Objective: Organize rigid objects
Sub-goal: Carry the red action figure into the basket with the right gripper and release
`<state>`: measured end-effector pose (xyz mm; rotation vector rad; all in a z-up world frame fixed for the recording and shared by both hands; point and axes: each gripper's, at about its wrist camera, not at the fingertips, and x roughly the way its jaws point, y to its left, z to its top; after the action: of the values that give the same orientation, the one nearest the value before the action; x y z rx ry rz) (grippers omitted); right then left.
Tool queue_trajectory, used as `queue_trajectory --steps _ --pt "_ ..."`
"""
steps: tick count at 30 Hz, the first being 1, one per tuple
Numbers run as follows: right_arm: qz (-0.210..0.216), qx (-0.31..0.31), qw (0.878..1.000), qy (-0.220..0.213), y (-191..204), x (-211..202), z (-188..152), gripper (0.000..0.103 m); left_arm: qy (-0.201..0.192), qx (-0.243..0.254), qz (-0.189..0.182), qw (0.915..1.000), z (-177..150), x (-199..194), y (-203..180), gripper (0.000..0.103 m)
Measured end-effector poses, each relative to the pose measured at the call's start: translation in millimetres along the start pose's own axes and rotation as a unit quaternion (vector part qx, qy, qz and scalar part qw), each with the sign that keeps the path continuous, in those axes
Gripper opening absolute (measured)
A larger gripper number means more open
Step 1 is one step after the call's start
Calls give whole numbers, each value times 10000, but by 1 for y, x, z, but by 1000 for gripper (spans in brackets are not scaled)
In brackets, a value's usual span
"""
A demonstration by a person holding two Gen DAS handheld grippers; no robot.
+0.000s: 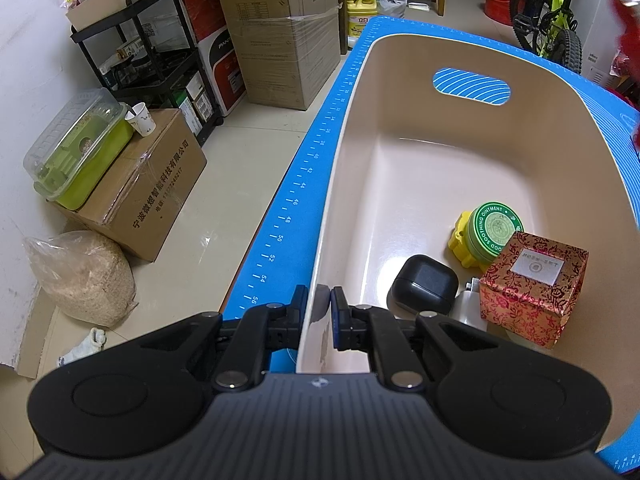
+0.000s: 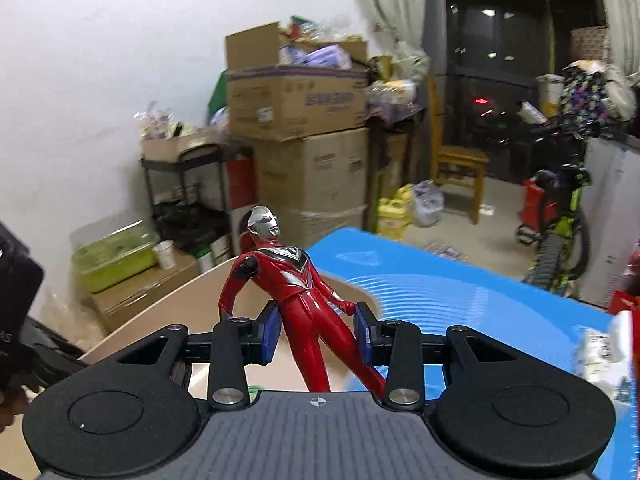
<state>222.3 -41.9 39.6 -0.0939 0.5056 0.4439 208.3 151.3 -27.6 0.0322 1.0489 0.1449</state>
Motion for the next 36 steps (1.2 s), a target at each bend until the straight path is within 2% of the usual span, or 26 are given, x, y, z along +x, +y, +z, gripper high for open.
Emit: queue_trajectory --steps 8,16,20,21,24,25,29,33,36 --pt "48 -48 9969 785 32 39 -15 46 -1 8 9 10000 0 0 -1 14" --pt "-259 -355 9938 1017 43 59 -18 47 2 2 20 10000 0 0 -3 14" --pt "-236 -383 9914 1229 47 65 -21 46 1 2 21 10000 1 0 -3 14" --pt "-169 -340 9913 1264 46 66 -22 45 2 3 21 10000 1 0 -3 14" --pt "-110 -420 9907 1291 53 68 -24 31 6 1 20 10000 1 0 -3 14" --pt "-82 -521 9899 1320 57 70 -23 31 7 0 19 10000 1 0 -2 14" --pt "-30 -582 9899 1294 61 67 -22 39 10 -12 5 10000 1 0 -1 14" --pt "-6 -343 9921 1207 53 58 -15 57 22 -32 -6 10000 1 0 -1 14" --pt "-48 -252 9932 1133 49 49 -11 58 16 -38 6 10000 1 -2 -2 14"
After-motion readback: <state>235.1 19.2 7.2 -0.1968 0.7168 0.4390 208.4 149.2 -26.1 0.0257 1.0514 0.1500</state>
